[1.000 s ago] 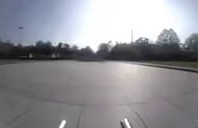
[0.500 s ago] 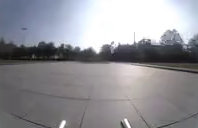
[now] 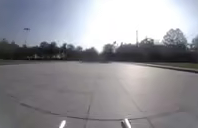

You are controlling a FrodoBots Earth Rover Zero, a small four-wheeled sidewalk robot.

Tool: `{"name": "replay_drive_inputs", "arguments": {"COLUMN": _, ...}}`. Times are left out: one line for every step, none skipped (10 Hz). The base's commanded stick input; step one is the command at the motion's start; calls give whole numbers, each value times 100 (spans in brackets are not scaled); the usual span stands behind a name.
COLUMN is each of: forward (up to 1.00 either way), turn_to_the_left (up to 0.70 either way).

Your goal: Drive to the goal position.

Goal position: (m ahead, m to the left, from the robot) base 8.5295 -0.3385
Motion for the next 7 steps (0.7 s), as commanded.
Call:
{"name": "replay_drive_inputs", "arguments": {"forward": 100, "turn_to_the_left": -40}}
{"name": "replay_drive_inputs", "arguments": {"forward": 100, "turn_to_the_left": -40}}
{"name": "replay_drive_inputs", "arguments": {"forward": 100, "turn_to_the_left": -40}}
{"name": "replay_drive_inputs", "arguments": {"forward": 100, "turn_to_the_left": -40}}
{"name": "replay_drive_inputs", "arguments": {"forward": 100, "turn_to_the_left": -40}}
{"name": "replay_drive_inputs", "arguments": {"forward": 100, "turn_to_the_left": -40}}
{"name": "replay_drive_inputs", "arguments": {"forward": 100, "turn_to_the_left": 0}}
